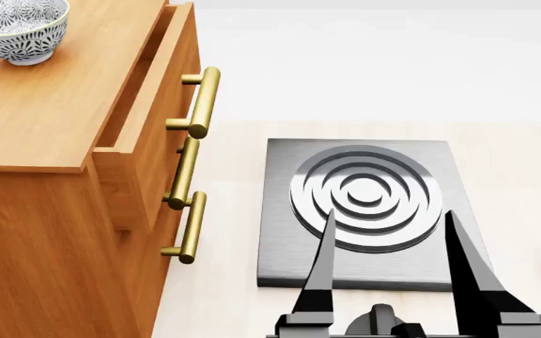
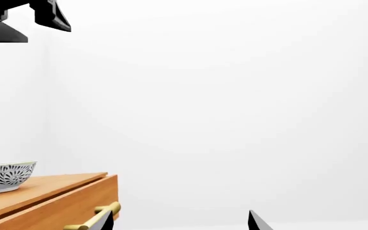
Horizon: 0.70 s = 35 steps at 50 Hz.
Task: Pick the akita bowl on the wooden cabinet and place it on the plate.
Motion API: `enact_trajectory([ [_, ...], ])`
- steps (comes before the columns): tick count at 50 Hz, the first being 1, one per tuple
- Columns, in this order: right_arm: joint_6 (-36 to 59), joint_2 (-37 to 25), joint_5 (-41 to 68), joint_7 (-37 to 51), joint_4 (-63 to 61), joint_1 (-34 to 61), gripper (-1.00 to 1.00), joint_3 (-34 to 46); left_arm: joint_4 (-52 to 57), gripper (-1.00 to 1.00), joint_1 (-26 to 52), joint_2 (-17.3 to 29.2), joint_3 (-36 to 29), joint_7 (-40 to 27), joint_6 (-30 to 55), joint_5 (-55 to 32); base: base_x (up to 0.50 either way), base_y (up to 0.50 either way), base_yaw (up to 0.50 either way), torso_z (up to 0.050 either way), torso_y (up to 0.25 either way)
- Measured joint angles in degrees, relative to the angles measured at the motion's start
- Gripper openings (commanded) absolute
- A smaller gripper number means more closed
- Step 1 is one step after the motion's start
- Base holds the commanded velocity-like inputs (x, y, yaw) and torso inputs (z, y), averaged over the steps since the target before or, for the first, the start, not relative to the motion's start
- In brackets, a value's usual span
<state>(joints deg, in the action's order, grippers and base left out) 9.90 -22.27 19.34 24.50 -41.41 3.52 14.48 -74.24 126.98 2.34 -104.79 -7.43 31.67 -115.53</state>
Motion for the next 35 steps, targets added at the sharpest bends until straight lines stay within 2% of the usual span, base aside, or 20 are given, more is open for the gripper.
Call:
enact_trajectory([
  [9,-0.02,-0.12,0.03,0.11,-0.21,0.05,1.0,0.22,-0.43,1.0,3.0,0.42,-29.14,0.24,-1.45,-30.07,0.0,0.0,0.0,0.0,0.0],
  [14,-0.1,-0.12,-0.01,0.1,-0.16,0.11,1.0,0.46,-0.54,1.0,4.56,0.56,-41.58,0.97,-1.95,-40.91,0.0,0.0,0.0,0.0,0.0],
  [19,-0.21,-0.12,-0.05,0.07,-0.04,0.15,1.0,0.72,-0.63,1.0,5.86,0.87,-50.72,1.11,-2.37,-48.28,0.0,0.0,0.0,0.0,0.0],
  [26,-0.36,-0.08,-0.08,0.02,0.22,0.21,1.0,1.08,-0.71,1.0,6.96,1.82,-56.18,-0.22,-2.56,-51.78,0.0,0.0,0.0,0.0,0.0],
  [35,-0.42,-0.17,-0.08,0.11,0.2,0.24,1.0,1.32,-0.75,1.0,7.59,3.0,-52.18,-3.17,-2.33,-46.8,0.0,0.0,0.0,0.0,0.0],
])
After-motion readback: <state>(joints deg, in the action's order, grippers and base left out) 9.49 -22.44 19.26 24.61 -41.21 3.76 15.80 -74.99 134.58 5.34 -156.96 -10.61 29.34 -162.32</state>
